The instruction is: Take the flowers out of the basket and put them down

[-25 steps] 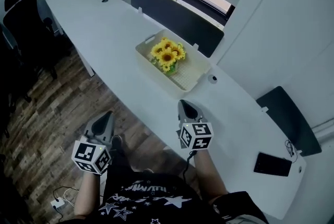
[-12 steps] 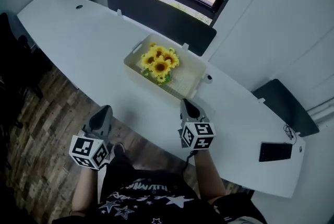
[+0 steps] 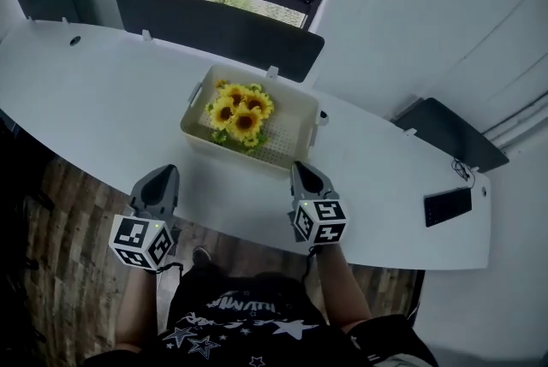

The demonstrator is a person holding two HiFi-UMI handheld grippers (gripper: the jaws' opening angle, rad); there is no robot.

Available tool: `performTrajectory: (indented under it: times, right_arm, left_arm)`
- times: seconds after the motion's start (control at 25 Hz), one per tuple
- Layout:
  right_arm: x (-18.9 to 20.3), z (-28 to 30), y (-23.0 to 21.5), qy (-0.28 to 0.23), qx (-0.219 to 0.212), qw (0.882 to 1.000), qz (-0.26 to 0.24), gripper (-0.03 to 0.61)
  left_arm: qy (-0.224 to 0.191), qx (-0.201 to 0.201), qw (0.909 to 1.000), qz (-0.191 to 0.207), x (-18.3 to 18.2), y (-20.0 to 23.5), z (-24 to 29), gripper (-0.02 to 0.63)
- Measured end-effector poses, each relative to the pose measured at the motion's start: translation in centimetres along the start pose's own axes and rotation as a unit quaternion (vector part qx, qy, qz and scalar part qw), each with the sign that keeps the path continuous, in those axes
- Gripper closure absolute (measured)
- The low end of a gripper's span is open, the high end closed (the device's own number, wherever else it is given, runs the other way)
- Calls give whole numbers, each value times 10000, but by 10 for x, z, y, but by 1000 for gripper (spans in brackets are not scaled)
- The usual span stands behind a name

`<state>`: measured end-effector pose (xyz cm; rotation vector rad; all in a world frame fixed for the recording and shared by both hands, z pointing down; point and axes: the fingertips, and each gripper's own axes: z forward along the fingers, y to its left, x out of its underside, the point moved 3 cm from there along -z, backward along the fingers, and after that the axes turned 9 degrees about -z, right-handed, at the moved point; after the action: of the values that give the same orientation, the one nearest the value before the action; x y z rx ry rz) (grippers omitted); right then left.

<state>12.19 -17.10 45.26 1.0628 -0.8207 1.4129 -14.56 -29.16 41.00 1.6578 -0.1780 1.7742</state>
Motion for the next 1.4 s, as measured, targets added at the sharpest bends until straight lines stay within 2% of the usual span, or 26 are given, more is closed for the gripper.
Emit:
performTrajectory:
  times: [0.44, 0.6, 0.76, 0.88, 1.04, 1.16, 1.4]
  right_arm:
    - [2, 3, 20, 93, 786, 9968, 130, 575]
    - [10, -6, 17, 229, 948, 9950, 209, 575]
    - [4, -7, 0, 176, 1047, 9940, 254, 575]
    - [-7, 2, -6, 57, 898, 9957, 207, 575]
    - [-27, 24, -12, -63, 379, 9993, 14, 575]
    - [-39, 41, -22, -95, 165, 9997, -122, 575]
    - [-41, 69, -31, 285, -342, 9990, -11, 575]
  left_arm:
    - [522, 693, 9961, 182, -7, 44, 50, 604]
    - [754, 930, 9926, 205, -3, 41, 68, 604]
    - [853, 894, 9919, 306, -4, 38, 85, 604]
    - [928, 756, 9924, 301, -5, 41, 96, 604]
    - [1042, 598, 9920, 399, -10, 38, 112, 604]
    - [1062, 500, 9921, 440, -14, 33, 124, 604]
    - [1065, 243, 9929, 466, -24, 29, 138, 604]
